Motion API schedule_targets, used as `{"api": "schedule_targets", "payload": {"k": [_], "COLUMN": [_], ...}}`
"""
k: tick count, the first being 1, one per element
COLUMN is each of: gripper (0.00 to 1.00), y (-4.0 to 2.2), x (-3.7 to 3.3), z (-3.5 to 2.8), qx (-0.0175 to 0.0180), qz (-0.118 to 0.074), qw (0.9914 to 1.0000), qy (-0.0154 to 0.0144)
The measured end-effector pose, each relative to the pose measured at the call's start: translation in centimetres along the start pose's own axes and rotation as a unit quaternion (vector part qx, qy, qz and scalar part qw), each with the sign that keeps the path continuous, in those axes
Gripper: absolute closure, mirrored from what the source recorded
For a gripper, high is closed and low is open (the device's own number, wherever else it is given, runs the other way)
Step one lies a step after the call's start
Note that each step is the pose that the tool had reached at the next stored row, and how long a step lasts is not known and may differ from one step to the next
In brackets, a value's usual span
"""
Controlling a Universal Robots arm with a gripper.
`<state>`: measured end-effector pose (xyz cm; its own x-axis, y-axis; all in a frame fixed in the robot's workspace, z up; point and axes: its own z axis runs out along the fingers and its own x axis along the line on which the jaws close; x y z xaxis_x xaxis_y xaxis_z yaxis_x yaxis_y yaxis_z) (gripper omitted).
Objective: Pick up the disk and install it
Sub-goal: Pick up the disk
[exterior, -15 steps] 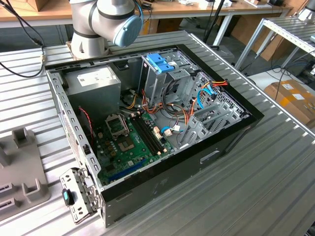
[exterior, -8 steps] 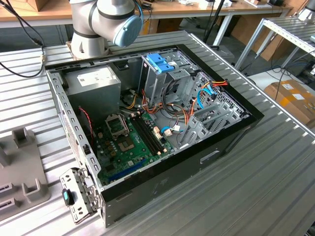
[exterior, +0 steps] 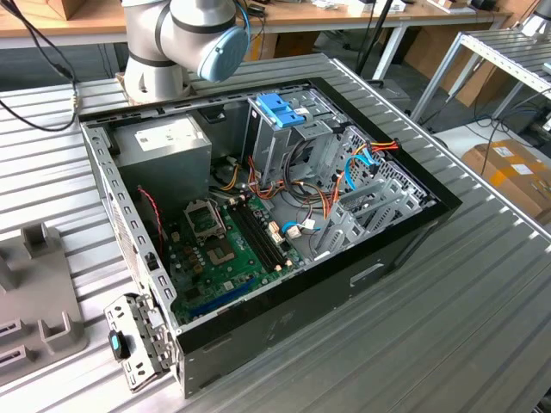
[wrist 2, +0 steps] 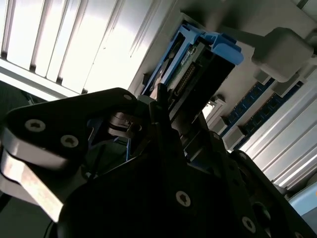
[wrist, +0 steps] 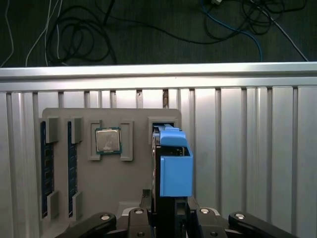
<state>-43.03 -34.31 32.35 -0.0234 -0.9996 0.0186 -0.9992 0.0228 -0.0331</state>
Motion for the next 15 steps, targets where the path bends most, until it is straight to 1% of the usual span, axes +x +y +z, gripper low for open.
{"api": "schedule_targets", "payload": {"k": [1,2,4,15], "gripper": [0.65,0.65,0.65,0.65], "y": [-0.01,-0.02,-0.03,-0.03], "x": [0.01,0.01,0.02,0.02], "z": [-0.45,-0.73,-0.96,-1.00], "qx": [0.0000,-0.0001,0.0000,0.0000], "qz": [0.000,0.000,0.000,0.000], "qw": [1.00000,1.00000,1.00000,1.00000], "qy": [0.0000,-0.0001,0.0000,0.0000]}}
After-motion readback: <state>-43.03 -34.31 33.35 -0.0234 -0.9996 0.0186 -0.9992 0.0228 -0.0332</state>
